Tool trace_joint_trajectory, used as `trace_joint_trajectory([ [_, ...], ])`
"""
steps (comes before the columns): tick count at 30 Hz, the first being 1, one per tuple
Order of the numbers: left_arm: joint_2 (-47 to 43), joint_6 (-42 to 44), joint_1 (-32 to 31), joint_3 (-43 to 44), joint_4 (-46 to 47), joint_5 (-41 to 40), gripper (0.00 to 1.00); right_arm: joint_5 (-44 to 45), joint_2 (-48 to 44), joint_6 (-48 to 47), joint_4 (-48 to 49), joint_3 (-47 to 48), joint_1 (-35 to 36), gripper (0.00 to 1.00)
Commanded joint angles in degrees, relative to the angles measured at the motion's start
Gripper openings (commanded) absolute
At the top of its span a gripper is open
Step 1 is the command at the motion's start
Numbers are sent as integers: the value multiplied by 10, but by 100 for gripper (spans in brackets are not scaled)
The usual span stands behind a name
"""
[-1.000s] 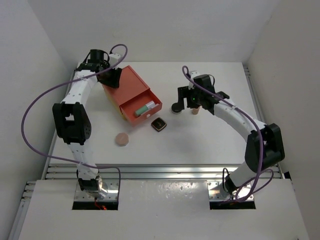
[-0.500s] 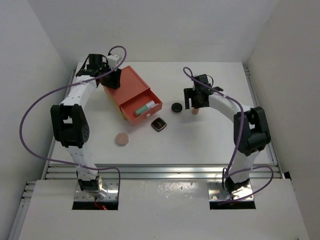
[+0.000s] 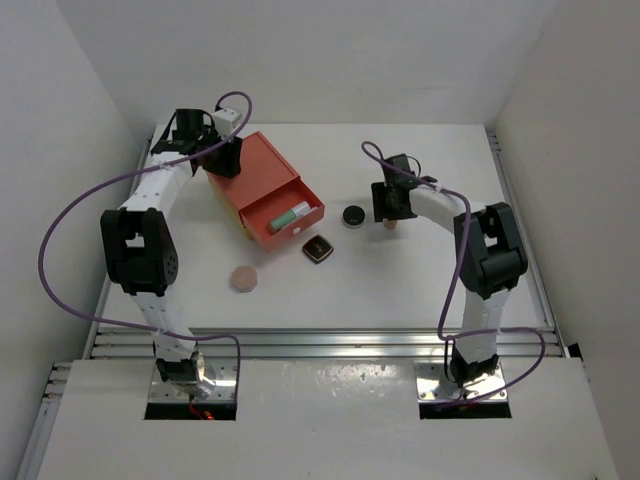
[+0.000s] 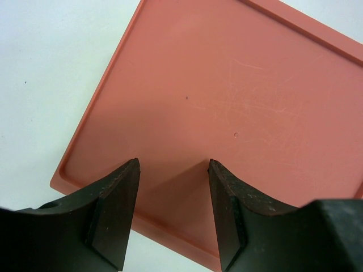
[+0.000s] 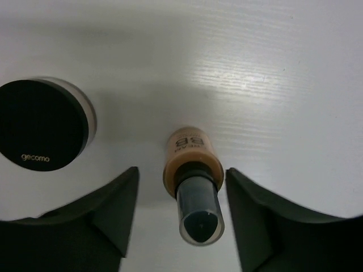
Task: Organize the makeup
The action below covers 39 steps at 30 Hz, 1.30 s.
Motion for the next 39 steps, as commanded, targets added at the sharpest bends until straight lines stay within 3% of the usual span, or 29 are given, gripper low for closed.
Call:
trace_joint_trajectory([
  [1,16,-11,7,-27,-58,3,57,23,9,-13,29,24,-1,57],
  [6,16,-11,7,-27,-58,3,57,29,21,-15,31,26,-1,48],
  [10,16,-11,7,-32,-58,3,57,31,24,-22,35,27,-3,26],
  [11,16,-11,7,-32,-58,3,57,33,24,-23,35,27,-3,16],
  [15,16,-11,7,-32,-58,8,57,37,0,-38,33,28,-5,1],
  [21,16,-11,7,-32,-58,8,57,17,-87,-31,41,37,11,1],
  [27,22,-11,7,-32,-52,8,57,-71,-166,-4,175,5,78,1],
  [32,22,-17,12,-32,-52,8,57,-187,-138,34,224,52,150,1],
  [39,27,-17,17,-32,-52,8,57,-312,-47,134,267,114,182,1],
])
